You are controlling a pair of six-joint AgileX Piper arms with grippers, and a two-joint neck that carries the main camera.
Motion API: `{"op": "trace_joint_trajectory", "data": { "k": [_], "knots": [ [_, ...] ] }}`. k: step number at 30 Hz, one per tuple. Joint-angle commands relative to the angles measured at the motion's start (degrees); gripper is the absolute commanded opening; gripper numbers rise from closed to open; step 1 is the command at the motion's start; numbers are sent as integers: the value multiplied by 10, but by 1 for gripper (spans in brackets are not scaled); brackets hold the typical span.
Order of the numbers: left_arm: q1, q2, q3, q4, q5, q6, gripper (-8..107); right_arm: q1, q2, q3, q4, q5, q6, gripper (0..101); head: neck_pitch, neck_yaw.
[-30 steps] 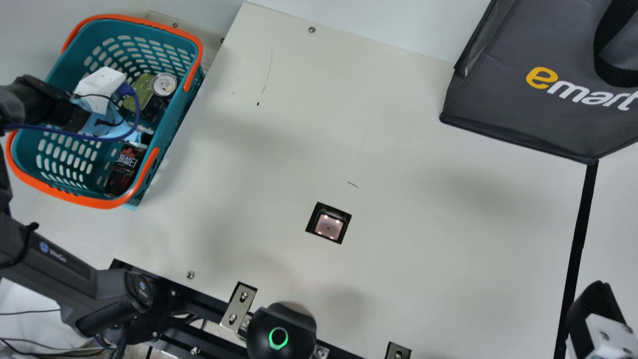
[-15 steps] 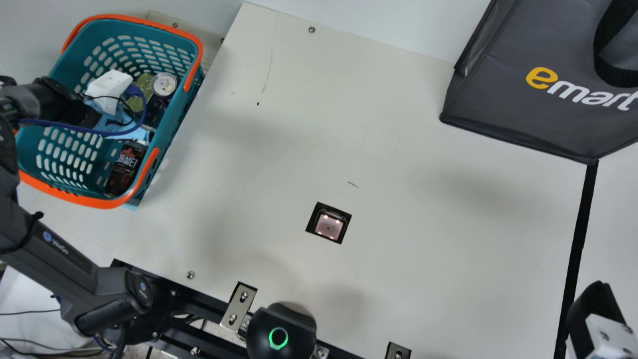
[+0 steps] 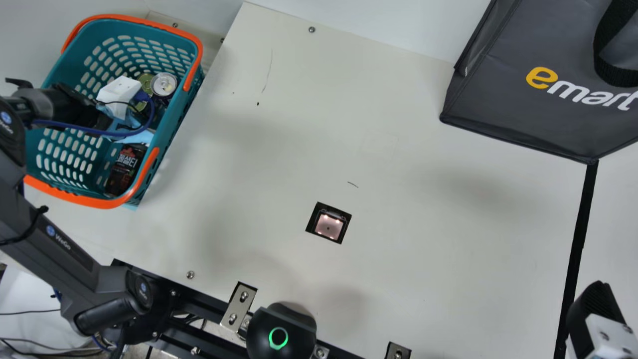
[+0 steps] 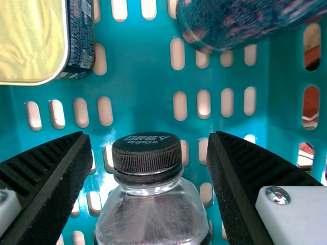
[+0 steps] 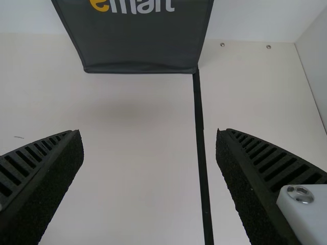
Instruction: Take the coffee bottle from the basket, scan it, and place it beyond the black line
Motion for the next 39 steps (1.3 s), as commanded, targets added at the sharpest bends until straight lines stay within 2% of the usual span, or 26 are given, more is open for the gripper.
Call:
{"op": "trace_joint_trajectory", "data": {
  "k": [1,4,16,25,39],
  "knots": [
    [-1,2,0,1,-3,-2,90,0,0,0,0,0,0,91,-15,1],
    [-1,5,1,3,-7,-3,90,0,0,0,0,-1,0,91,-15,1],
    [-1,8,-1,-4,-16,3,10,0,0,0,0,-1,0,91,-15,1],
    [0,-18,-6,-18,-5,5,10,0,0,0,0,-1,0,91,-15,1],
    [16,-98,5,-57,26,27,10,0,0,0,0,-1,0,91,-15,1]
  ]
}}
